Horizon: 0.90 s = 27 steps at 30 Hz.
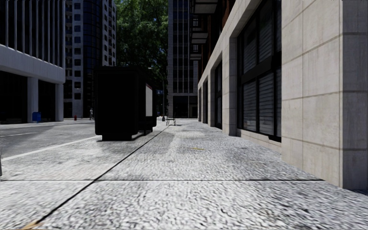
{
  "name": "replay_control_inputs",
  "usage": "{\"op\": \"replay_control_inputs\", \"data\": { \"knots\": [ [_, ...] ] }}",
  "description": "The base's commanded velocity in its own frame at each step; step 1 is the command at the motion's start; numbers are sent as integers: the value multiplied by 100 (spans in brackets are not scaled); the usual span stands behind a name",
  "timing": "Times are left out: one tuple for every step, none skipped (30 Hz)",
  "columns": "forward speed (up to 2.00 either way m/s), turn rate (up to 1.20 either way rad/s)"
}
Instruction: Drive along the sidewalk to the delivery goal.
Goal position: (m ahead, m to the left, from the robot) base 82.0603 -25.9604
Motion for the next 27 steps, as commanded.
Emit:
{"op": "replay_control_inputs", "data": {
  "knots": [
    [200,0],
    [200,0],
    [200,0],
    [200,0],
    [200,0],
    [200,0],
    [200,0],
    [200,0],
    [200,0],
    [200,0],
    [200,0],
    [200,0],
    [200,0],
    [200,0],
    [200,0],
    [200,0],
    [200,0],
    [200,0],
    [200,0],
    [200,0],
    [200,0],
    [200,0],
    [200,0],
    [200,0],
    [200,0],
    [200,0],
    [200,0]
  ]
}}
